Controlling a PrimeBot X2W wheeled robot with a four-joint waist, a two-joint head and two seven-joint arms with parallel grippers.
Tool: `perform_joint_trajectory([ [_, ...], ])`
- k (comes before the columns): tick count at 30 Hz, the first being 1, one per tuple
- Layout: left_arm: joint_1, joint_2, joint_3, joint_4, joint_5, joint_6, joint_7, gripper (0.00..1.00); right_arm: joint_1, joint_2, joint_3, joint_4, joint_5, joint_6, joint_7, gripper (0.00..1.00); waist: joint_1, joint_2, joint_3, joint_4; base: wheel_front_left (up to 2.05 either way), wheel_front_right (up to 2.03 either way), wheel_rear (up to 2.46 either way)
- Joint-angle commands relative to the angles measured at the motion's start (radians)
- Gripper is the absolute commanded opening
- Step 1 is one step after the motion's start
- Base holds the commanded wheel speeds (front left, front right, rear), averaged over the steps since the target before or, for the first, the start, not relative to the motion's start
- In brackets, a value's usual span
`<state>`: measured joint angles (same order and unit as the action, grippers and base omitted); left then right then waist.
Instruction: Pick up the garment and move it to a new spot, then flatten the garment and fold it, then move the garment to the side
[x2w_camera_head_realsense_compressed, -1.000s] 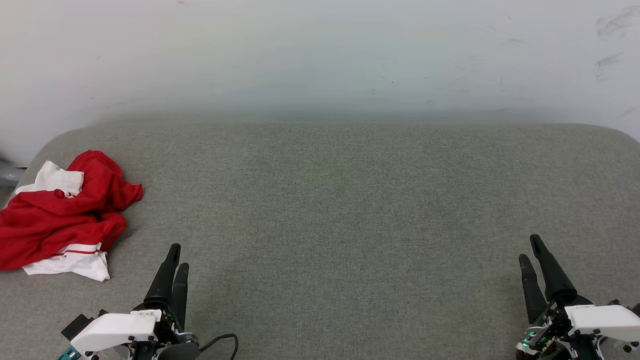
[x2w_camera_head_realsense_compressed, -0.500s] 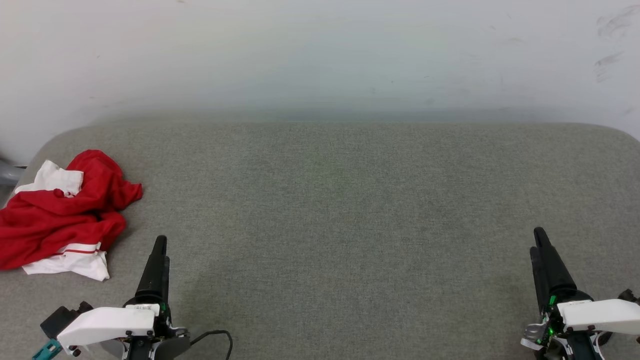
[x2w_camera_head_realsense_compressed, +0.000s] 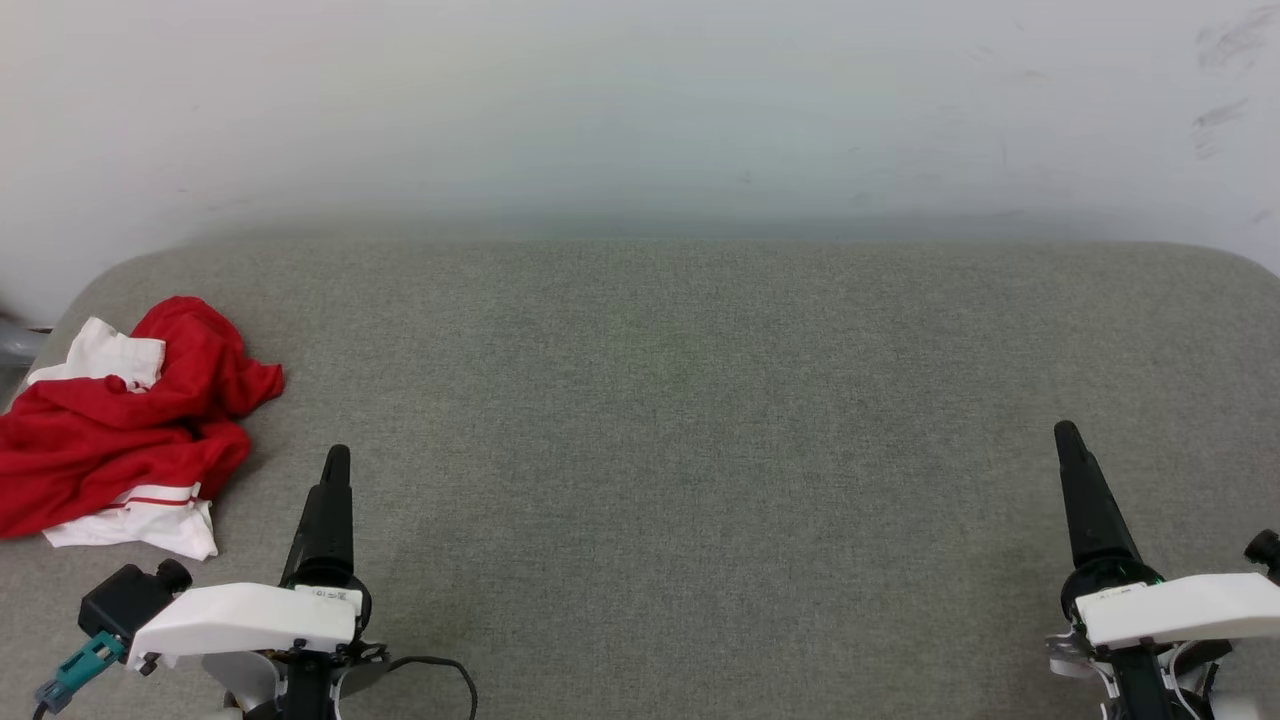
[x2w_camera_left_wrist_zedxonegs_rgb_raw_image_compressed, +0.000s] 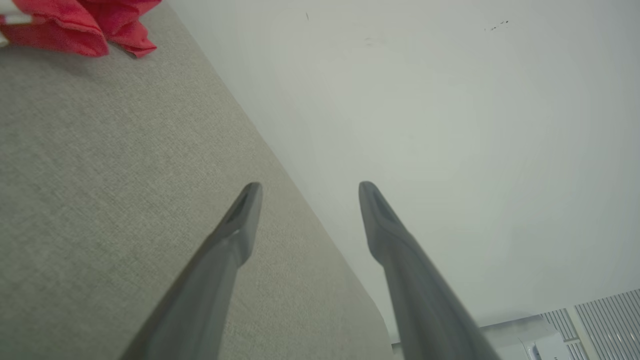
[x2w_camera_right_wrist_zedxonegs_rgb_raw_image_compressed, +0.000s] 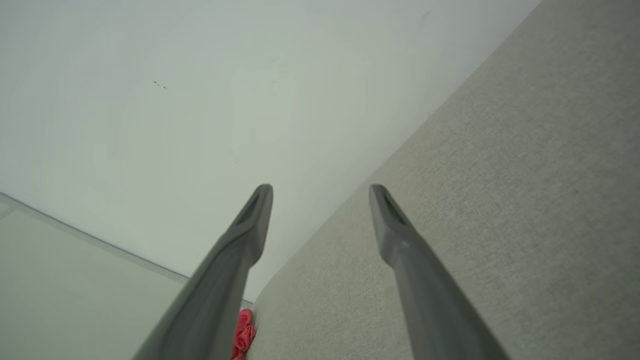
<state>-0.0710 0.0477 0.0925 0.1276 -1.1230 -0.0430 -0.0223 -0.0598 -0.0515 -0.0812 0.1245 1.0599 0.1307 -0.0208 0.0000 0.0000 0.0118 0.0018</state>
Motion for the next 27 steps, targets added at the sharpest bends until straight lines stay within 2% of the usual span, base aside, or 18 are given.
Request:
perform_joint_trajectory([
  [1,-0.008,0.002,-0.009,-0.023,0.054,0.01,-0.011,1.0,-0.004,0.0,0.007,-0.028,-0.056,0.0,-0.013,1.0,0.0,0.0,0.0,0.0,0.0,0.0,0.0],
  [13,0.008,0.003,-0.045,-0.04,0.288,0.058,-0.054,1.0,0.013,0.0,0.037,-0.052,-0.293,0.0,-0.055,1.0,0.0,0.0,0.0,0.002,0.0,0.0,0.0],
  [27,0.022,0.004,-0.076,-0.043,0.501,0.084,-0.098,1.0,0.028,0.001,0.047,-0.057,-0.506,0.0,-0.099,1.0,0.0,0.0,-0.001,0.003,0.0,0.0,0.0],
])
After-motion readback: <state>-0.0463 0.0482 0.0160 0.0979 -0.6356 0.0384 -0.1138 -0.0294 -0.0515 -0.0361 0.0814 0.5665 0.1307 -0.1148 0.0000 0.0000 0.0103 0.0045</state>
